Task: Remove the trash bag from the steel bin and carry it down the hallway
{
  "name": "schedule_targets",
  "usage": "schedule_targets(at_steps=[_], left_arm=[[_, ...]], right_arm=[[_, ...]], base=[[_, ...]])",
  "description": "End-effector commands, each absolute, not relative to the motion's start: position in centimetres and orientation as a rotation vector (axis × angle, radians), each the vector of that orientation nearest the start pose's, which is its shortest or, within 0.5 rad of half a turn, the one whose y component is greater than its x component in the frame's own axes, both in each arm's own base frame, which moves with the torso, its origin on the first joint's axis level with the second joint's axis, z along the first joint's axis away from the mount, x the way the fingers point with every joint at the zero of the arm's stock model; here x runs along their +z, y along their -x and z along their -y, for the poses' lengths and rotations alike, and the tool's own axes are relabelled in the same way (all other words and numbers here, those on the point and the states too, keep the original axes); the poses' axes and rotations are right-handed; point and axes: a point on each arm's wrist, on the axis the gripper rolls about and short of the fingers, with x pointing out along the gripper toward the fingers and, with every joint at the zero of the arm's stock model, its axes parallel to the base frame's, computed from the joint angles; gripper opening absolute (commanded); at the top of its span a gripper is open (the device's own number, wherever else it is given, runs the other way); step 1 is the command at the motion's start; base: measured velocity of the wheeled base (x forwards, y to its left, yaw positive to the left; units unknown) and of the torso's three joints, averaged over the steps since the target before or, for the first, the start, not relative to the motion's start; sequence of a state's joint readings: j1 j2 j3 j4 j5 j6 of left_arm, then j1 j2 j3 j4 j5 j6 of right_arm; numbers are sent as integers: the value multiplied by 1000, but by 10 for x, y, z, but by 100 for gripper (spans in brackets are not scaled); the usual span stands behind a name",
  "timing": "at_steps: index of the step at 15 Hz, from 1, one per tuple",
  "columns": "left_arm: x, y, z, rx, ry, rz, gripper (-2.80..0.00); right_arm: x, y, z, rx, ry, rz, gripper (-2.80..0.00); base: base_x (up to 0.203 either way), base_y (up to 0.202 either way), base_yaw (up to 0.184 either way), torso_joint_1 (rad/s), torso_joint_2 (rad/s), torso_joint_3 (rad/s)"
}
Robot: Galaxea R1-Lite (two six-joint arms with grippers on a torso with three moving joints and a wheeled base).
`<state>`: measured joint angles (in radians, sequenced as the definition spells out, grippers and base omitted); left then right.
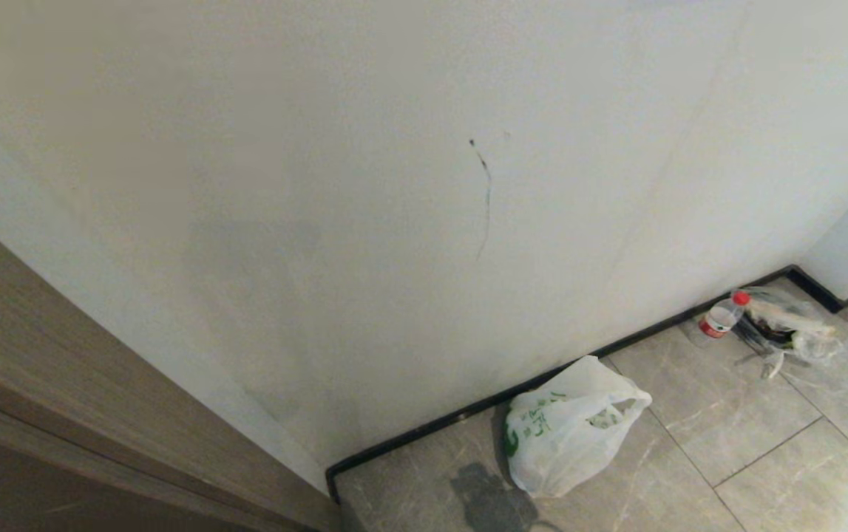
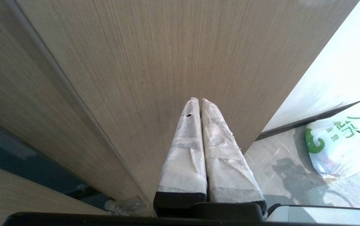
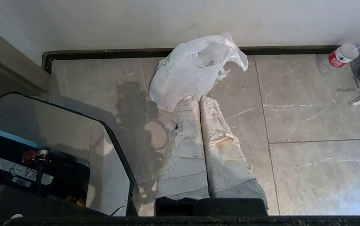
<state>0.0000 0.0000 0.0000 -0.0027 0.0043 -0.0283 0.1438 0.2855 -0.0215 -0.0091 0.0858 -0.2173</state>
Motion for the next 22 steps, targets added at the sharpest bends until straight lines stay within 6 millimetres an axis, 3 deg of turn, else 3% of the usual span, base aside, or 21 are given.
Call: schedule_targets(at_steps=[1,22], left_arm=[[76,23,0,5,29,3,-280],[75,23,0,5,29,2,-280]], right_arm=[[86,0,-2,254,220,-236,-280],[87,-1,-2,246,217,-203,-280]], base=[[0,0,0,0,0,0],[0,0,0,0,0,0]])
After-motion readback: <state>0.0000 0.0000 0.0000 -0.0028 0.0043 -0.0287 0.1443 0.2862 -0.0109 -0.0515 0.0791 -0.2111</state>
